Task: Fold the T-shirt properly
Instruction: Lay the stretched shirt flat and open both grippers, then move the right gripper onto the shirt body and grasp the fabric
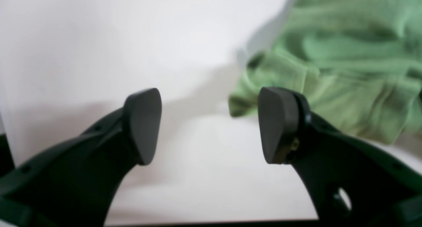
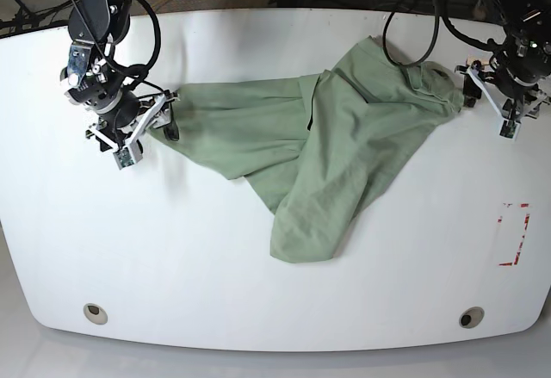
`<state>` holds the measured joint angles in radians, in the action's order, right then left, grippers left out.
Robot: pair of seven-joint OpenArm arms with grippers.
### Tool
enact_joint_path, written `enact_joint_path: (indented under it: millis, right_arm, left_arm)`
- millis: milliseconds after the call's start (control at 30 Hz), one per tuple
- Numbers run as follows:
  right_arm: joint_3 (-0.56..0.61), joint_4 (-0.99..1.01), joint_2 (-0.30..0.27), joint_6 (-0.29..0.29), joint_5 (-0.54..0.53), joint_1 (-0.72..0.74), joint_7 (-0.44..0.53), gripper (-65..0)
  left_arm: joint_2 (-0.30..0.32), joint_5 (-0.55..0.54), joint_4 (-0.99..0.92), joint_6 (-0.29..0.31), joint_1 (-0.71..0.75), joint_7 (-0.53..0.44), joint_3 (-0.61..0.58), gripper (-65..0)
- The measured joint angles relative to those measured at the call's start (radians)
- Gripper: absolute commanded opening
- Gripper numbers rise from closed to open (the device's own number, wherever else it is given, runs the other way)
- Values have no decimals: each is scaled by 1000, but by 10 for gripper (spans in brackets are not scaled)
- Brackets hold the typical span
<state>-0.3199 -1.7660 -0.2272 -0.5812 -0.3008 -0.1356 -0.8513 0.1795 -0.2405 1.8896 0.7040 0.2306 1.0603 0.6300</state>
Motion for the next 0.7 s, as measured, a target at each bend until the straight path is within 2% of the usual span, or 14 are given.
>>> enact_joint_path:
  millis: [133,200,267,367,467,567,700]
  right_arm:
    - [1,-108,23,0,0,3,-17,-166]
    - [3,-140,38,-19,-14,8,-19,-165]
    - [4,-152,56,-55,-14,13,-40,-165]
    - [33,-152,60,-112,-9,23,-77,-166]
    - [131,-153,45,-108,11,35,-98,-166]
    - [231,-164,58,-120,-16,31,-106,-166]
    - [319,-168,51,-117,-4,30,-121,-166]
  left_arm:
    - [26,-153,9,-1,-23,8,60,-217]
    - [30,-192,10,-4,-66,50,68,-217]
    - [27,-195,11,-4,-109,121,72,-217]
    - [21,-201,13,-4,-180,159,117,-217]
    - [27,-198,14,-4,-221,158,145,-217]
    - [34,-198,14,-4,-220,159,152,-214]
    - [94,-148,10,-4,-216,166,147,-215]
